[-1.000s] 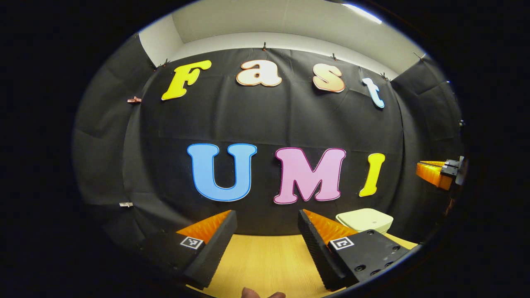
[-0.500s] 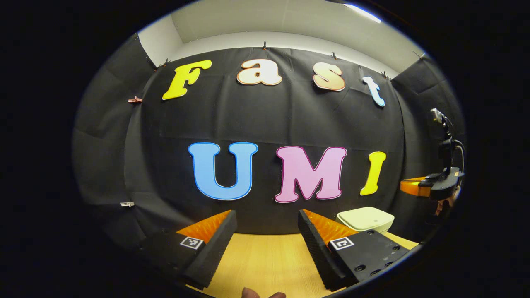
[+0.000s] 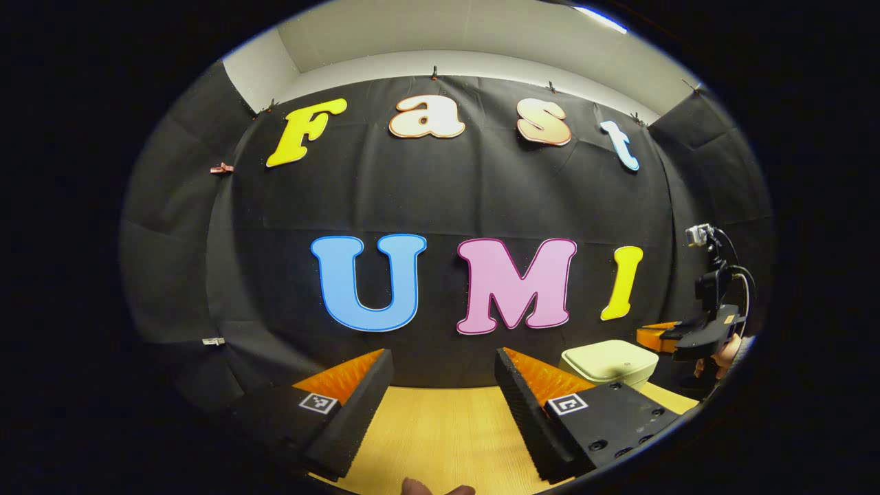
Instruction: Press the lid of the desktop garbage bin to open it, pick up the crumpled paper on the desktop and throw it into the bin, then pick up the pop can on the desktop and drop it into the bin, and finally close the garbage bin lid.
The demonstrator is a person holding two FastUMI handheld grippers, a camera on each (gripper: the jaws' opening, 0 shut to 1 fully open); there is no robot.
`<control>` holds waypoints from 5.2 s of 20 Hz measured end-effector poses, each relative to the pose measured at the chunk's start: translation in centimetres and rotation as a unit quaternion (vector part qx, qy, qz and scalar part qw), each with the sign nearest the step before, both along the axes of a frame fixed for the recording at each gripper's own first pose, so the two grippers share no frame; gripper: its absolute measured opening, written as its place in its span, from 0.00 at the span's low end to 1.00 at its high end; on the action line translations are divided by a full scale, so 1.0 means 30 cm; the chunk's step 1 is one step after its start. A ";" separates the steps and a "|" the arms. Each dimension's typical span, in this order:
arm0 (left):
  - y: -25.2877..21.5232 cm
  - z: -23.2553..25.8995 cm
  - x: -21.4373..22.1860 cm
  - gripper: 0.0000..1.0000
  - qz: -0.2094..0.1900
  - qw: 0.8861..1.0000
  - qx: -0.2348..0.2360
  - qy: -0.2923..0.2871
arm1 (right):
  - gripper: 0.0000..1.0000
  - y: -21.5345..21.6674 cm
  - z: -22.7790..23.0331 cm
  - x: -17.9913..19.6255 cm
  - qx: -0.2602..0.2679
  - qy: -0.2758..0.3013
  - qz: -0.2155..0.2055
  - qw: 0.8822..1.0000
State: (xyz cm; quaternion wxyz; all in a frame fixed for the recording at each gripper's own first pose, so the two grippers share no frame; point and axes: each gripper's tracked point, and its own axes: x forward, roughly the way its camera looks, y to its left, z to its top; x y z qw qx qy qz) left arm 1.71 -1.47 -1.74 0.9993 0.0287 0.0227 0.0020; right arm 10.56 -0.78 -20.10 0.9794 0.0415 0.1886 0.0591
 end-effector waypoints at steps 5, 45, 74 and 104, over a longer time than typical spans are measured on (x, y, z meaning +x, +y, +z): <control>-0.027 -0.008 0.024 0.95 -0.002 1.000 -0.001 0.005 | 0.06 -0.008 -0.136 0.011 0.004 0.033 -0.005 0.999; 0.058 -0.112 -0.047 0.95 -0.007 0.998 -0.018 0.052 | 0.17 -0.045 0.148 -0.070 -0.022 -0.083 -0.021 0.996; 0.041 -1.363 -0.315 0.82 -0.055 0.921 0.013 0.385 | 0.84 0.219 0.193 -0.602 -0.007 -0.019 0.108 0.994; -0.183 -0.773 0.059 0.39 -0.144 0.961 -0.052 0.231 | 0.84 0.159 0.049 -0.611 0.010 0.032 0.081 0.996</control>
